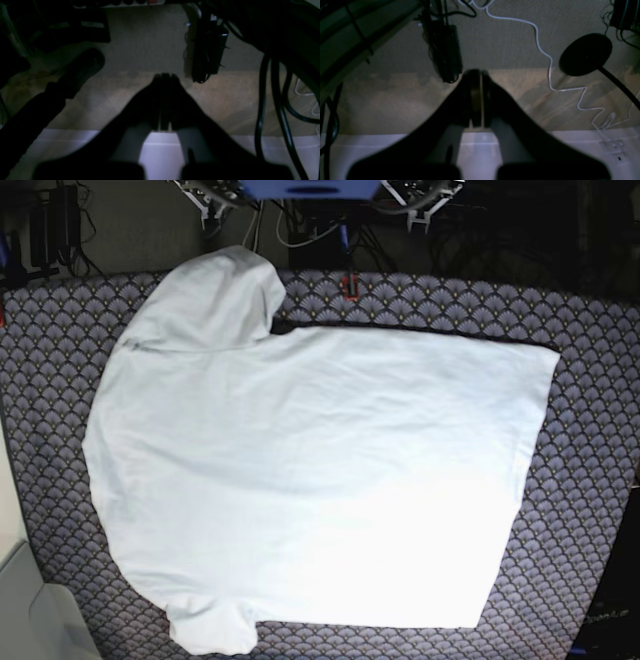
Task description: Fold the T-shirt properly
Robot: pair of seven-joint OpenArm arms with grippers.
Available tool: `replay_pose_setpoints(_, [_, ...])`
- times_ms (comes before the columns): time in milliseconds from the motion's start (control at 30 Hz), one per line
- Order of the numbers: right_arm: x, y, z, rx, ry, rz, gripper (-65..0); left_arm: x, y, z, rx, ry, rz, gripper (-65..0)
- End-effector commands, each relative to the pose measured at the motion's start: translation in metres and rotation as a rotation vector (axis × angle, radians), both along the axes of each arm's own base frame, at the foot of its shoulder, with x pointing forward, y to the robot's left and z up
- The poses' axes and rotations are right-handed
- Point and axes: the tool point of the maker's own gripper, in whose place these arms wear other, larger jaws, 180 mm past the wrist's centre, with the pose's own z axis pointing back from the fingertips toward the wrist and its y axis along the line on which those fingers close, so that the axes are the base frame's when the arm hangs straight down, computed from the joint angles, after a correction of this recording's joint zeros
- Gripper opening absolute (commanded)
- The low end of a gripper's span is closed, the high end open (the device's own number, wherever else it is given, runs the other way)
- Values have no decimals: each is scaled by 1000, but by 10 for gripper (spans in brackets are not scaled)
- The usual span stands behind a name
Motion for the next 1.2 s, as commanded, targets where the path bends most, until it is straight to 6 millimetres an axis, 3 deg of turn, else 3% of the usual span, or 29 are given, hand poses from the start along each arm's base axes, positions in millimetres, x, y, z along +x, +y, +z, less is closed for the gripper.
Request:
replay_pose_setpoints(0, [0,1,0,8,-1,2,-650,1,2,0,3,-3,-6,-647])
replay_pose_setpoints(800, [1,0,0,6,-12,2,-650,2,4,1,3,-16,-9,-647])
replay_pose_setpoints(967, [-26,-4,4,-1,-12,6,-650,-18,31,11,38,-71,-18,-647])
replay_pose_setpoints(1167, [-39,-22,23,-32,-104,24,-650,-30,31,28,31,-133,-32,-647])
